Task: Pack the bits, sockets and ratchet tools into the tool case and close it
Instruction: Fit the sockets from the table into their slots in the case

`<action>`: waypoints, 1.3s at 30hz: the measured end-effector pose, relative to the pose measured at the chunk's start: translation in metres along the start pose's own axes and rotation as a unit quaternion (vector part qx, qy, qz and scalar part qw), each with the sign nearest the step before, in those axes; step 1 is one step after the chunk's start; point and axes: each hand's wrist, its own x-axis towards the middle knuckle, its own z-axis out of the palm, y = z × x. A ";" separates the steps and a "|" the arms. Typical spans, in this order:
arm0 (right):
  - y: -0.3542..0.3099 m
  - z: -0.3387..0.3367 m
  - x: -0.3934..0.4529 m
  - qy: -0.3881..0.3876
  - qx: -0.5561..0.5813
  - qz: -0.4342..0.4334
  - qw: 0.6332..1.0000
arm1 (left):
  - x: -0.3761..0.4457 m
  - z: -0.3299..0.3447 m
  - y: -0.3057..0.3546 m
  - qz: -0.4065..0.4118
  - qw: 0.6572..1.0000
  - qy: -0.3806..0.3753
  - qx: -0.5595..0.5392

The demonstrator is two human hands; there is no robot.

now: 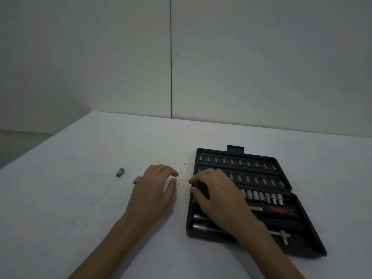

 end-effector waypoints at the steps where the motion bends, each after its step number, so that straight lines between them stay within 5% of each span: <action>1: -0.002 0.003 0.002 0.001 -0.004 -0.001 1.000 | 0.000 -0.003 -0.004 -0.008 1.000 0.005 0.013; 14: 0.000 0.020 0.004 0.033 -0.021 -0.006 0.999 | -0.002 -0.006 -0.029 -0.147 0.987 -0.011 0.059; 23: 0.000 0.019 0.004 0.024 -0.023 -0.006 0.999 | 0.001 -0.006 -0.027 -0.151 0.988 -0.011 0.023; 30: 0.009 0.008 0.004 -0.014 0.072 0.002 0.997 | 0.006 -0.011 -0.007 -0.130 0.988 0.030 -0.076; 39: 0.024 -0.025 -0.006 0.022 0.171 0.020 0.985 | 0.023 0.001 0.041 -0.108 0.962 -0.037 -0.246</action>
